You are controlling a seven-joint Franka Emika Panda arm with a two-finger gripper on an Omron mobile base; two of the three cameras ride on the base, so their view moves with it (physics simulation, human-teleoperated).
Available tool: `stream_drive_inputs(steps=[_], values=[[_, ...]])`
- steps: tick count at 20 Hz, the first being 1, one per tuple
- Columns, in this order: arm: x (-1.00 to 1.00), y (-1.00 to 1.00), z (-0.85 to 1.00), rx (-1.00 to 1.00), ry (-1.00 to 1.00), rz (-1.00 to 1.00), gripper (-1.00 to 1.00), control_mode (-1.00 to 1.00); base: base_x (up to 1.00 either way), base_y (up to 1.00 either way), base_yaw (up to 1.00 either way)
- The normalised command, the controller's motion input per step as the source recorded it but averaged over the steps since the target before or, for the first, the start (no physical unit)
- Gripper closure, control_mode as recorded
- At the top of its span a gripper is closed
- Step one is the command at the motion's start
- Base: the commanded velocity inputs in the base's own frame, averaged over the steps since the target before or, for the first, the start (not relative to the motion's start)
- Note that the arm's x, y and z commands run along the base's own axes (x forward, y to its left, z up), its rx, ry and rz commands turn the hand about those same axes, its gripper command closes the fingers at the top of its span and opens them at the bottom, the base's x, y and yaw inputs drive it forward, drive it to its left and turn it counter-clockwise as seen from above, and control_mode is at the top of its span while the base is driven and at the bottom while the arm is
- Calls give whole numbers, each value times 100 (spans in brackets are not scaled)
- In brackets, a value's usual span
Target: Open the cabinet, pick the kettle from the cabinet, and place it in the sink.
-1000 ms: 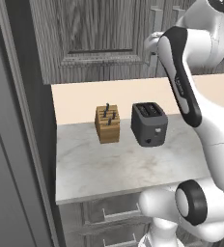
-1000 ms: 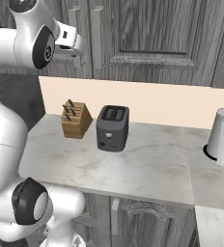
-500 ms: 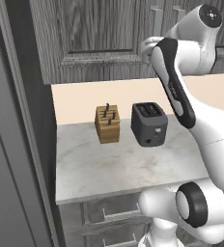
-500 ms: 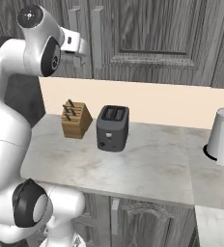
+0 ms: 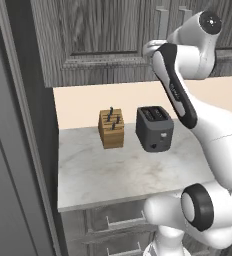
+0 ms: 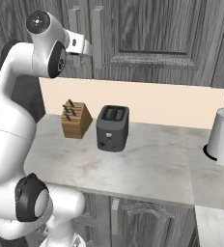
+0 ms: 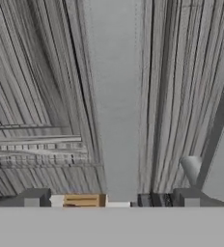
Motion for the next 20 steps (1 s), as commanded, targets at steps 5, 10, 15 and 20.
stream_drive_inputs(steps=[5,10,15,20], values=[[28,0,-1,0,0,0,-100,-100,0,0,0],[21,0,-6,0,0,0,-100,-100,0,0,0],[18,0,-8,0,0,0,-100,-100,0,0,0],[17,4,-10,0,-2,0,-100,-100,0,0,0]])
